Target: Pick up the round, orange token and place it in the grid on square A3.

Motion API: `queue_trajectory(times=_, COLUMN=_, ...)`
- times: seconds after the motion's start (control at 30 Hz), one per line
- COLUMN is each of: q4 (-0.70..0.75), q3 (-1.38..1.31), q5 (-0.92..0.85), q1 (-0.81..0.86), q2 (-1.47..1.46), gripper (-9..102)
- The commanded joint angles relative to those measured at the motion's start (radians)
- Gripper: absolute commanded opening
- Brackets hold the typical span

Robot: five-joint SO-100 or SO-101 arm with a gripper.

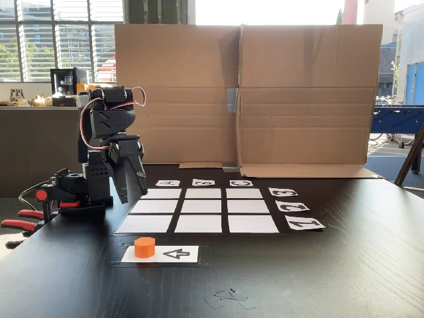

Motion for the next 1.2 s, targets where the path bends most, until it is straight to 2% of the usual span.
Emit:
queue_trajectory(times=0.0, q4=-0.018, q3=-0.035, q5=-0.009, q1=-0.015, q2=-0.014, gripper=40)
queue_trajectory(times=0.23, q4=-0.037, q3=-0.029, q5=-0.018, q1=-0.021, q2=-0.084, gripper=41)
queue_trajectory(times=0.77, q4=-0.055, q3=-0.051, q5=-0.261, q1=-0.028, q2=-0.215, gripper=42)
queue_trajectory(times=1.17, q4=-0.055, q3=-0.198, q5=-0.314, q1=-0.025, q2=-0.336, gripper=42)
